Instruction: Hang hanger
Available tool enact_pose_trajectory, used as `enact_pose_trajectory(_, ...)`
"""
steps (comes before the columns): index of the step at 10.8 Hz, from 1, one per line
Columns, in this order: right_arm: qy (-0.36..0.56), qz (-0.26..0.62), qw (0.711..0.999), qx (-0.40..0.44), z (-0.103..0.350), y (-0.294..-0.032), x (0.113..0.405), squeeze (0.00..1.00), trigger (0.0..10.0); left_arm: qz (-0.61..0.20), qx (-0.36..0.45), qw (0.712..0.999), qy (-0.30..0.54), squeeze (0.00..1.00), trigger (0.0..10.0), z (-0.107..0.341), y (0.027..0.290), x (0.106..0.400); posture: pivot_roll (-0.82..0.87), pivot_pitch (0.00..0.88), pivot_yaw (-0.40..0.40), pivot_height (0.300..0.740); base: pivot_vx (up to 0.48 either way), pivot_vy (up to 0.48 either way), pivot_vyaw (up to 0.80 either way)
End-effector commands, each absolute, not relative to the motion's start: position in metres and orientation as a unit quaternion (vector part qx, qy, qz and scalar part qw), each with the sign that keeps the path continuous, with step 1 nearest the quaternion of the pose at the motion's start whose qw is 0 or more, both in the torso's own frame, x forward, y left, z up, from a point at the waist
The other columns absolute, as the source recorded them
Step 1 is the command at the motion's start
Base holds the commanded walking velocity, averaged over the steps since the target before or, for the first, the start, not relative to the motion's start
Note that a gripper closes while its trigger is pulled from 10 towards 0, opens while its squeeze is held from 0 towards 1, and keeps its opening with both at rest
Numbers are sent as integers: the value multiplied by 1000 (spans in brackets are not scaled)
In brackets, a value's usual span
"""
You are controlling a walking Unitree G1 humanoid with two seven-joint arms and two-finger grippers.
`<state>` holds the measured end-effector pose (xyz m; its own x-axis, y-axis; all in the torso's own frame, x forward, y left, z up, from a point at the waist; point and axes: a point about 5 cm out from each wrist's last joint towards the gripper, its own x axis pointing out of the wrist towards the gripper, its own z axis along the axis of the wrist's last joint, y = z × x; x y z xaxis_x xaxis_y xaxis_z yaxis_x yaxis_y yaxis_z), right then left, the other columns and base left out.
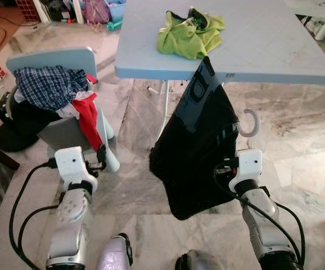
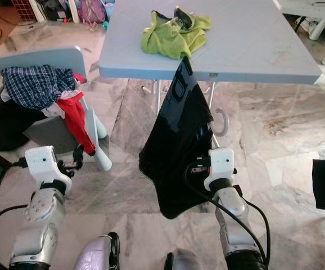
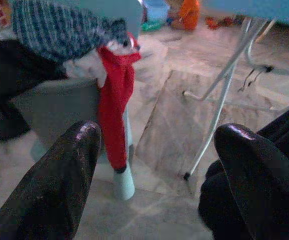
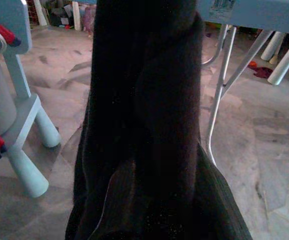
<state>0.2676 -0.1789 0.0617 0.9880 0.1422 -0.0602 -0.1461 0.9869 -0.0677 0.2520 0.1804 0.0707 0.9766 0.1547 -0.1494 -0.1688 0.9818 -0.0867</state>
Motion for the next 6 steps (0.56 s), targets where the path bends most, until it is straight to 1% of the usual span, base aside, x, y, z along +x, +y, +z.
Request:
enact_pose_trajectory(1, -1, 67, 997, -38, 72, -179, 271, 0, 10000, 82, -28, 993, 79, 0, 10000, 67, 187, 250, -20, 166, -50, 740, 0, 0, 0)
enact_pose_trajectory(2, -4, 65, 997, -37, 74, -179, 271, 0, 10000, 72, -11, 995, 73, 0, 10000, 70, 187, 250, -20, 168, -51, 740, 0, 0, 0)
enact_pose_trajectory(3, -7, 64, 997, -37, 75, -180, 271, 0, 10000, 41, 39, 998, 38, 0, 10000, 79, 182, 250, -19, 169, -51, 740, 0, 0, 0)
enact_pose_trajectory(4, -4, 61, 997, -37, 73, -180, 270, 0, 10000, 36, 40, 997, 51, 0, 10000, 73, 180, 247, -17, 169, -53, 740, 0, 0, 0)
enact_pose_trajectory(6, 8, 75, 996, -38, 69, -177, 268, 0, 10000, 30, 64, 995, 70, 0, 10000, 61, 185, 246, -19, 170, -57, 740, 0, 0, 0)
